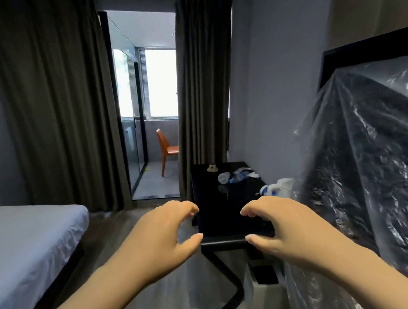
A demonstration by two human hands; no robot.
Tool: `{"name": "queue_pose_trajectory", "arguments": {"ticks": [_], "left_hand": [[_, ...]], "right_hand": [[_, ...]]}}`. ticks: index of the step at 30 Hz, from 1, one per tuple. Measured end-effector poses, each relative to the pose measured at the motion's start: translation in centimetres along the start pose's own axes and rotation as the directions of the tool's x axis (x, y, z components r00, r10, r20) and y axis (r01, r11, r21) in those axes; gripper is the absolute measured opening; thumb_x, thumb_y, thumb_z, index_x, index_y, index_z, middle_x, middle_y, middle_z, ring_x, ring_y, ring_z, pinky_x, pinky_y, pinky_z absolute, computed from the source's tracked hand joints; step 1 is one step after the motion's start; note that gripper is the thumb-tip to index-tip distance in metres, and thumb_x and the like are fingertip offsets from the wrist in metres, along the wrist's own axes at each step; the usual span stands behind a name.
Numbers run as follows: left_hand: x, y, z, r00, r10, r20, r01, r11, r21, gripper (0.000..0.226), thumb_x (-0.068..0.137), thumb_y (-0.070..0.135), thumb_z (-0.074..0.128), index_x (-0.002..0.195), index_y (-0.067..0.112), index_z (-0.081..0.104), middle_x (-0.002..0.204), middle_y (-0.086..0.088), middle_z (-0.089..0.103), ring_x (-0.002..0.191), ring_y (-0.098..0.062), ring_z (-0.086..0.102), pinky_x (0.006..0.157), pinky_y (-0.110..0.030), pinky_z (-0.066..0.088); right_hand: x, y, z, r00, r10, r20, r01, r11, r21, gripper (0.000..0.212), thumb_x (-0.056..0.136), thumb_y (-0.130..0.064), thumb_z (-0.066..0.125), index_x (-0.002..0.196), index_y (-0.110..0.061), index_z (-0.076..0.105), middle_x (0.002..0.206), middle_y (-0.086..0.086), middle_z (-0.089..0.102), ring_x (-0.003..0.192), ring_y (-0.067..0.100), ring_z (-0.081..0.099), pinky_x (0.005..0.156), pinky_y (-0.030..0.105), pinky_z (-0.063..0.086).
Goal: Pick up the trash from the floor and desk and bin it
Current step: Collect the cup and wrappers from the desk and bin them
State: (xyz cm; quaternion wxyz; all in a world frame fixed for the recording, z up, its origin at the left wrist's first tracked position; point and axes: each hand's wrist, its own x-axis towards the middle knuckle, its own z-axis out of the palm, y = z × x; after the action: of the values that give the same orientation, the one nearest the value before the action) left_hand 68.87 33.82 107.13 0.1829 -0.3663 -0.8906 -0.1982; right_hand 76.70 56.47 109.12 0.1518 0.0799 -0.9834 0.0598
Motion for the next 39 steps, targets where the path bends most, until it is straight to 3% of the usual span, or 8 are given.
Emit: {"name": "queue_pose_trajectory", "arguments": {"ticks": [12, 21, 39], "left_hand": [[16.0, -11.1, 8.2, 0.995, -0.087, 0.049, 0.085, 0.995, 0.045, 0.045, 0.086, 0.048, 0.057, 0.128, 0.034, 0.048, 0.122, 0.019, 0.054, 0.11, 0.003, 0.051, 0.092, -0.015, 0.043], [24.0, -22.0, 13.5, 0.98, -0.167, 0.106, 0.164, 0.986, 0.03, 0.043, 0.085, 0.049, 0.058, 0.125, 0.034, 0.051, 0.117, 0.019, 0.056, 0.103, 0.005, 0.052, 0.086, -0.014, 0.044], [40.8, -49.1, 20.5, 0.964, -0.036, 0.262, 0.062, 0.994, -0.091, 0.044, 0.086, 0.051, 0.055, 0.128, 0.038, 0.046, 0.12, 0.023, 0.051, 0.106, 0.008, 0.047, 0.074, -0.003, 0.034]], "right_hand": [[18.9, 11.0, 7.8, 0.999, -0.024, 0.043, 0.02, 0.996, 0.088, 0.044, 0.089, -0.048, 0.056, 0.131, -0.037, 0.048, 0.124, -0.021, 0.053, 0.115, -0.002, 0.049, 0.098, 0.02, 0.041], [31.4, 14.4, 14.4, 0.994, -0.01, 0.105, -0.002, 0.994, 0.112, 0.043, 0.088, -0.048, 0.057, 0.129, -0.037, 0.05, 0.12, -0.02, 0.054, 0.112, 0.0, 0.051, 0.094, 0.021, 0.044], [56.5, 14.0, 27.1, 0.958, 0.243, 0.15, -0.267, 0.949, 0.166, 0.043, 0.086, -0.048, 0.06, 0.127, -0.037, 0.055, 0.116, -0.024, 0.055, 0.11, -0.006, 0.049, 0.092, 0.014, 0.042]]}}
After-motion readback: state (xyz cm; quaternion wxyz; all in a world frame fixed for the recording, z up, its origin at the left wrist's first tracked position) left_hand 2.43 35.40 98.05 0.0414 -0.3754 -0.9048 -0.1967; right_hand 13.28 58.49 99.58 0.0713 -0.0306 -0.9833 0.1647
